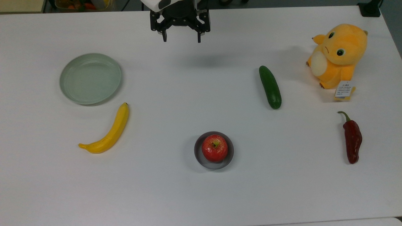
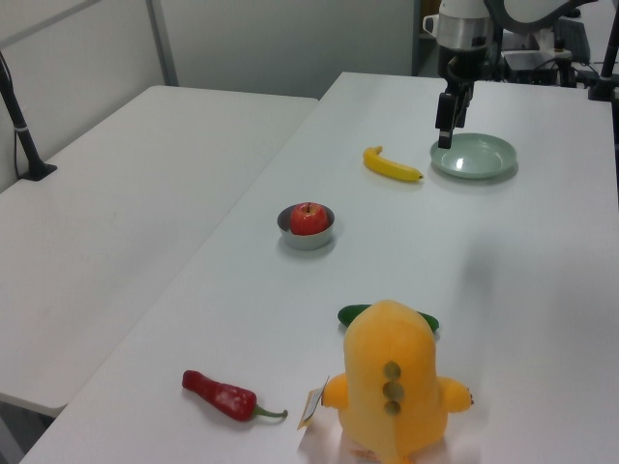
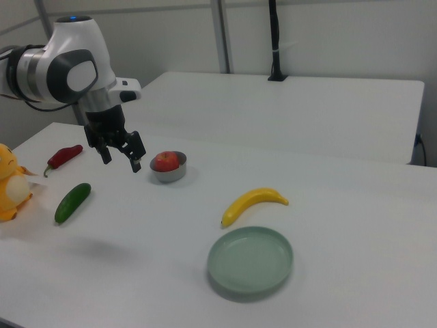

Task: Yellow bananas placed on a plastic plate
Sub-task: 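Move the open gripper over the yellow banana and lower it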

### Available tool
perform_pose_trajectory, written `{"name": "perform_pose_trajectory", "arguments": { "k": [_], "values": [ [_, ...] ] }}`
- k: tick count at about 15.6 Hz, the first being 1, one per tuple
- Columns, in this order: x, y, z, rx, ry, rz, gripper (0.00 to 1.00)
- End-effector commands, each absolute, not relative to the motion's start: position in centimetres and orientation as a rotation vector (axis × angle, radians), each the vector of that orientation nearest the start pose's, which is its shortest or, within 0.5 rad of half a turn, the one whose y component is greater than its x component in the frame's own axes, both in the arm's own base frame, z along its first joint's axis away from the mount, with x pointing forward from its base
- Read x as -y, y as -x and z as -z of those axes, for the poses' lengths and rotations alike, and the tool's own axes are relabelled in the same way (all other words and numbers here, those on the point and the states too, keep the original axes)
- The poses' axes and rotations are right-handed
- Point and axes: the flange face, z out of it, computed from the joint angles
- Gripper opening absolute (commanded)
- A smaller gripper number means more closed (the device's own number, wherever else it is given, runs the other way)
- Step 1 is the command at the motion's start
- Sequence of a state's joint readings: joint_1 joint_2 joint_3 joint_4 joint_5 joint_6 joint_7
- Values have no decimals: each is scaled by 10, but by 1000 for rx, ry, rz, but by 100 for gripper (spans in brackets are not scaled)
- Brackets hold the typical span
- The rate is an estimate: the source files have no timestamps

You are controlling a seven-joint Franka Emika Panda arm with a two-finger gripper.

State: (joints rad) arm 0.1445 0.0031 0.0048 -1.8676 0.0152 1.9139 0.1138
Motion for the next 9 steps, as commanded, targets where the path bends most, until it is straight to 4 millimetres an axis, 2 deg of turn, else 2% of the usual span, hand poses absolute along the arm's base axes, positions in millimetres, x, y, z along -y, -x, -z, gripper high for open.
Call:
{"name": "perform_pose_trajectory", "arguments": {
  "k": [1, 4, 5, 9],
  "values": [
    [-86, -554, -513, 69, 3120, 66, 100],
    [-81, -567, -507, -84, 3109, 130, 100],
    [-73, -575, -501, -144, 3101, 167, 100],
    [-17, -609, -482, -418, 3067, 268, 100]
  ]
}}
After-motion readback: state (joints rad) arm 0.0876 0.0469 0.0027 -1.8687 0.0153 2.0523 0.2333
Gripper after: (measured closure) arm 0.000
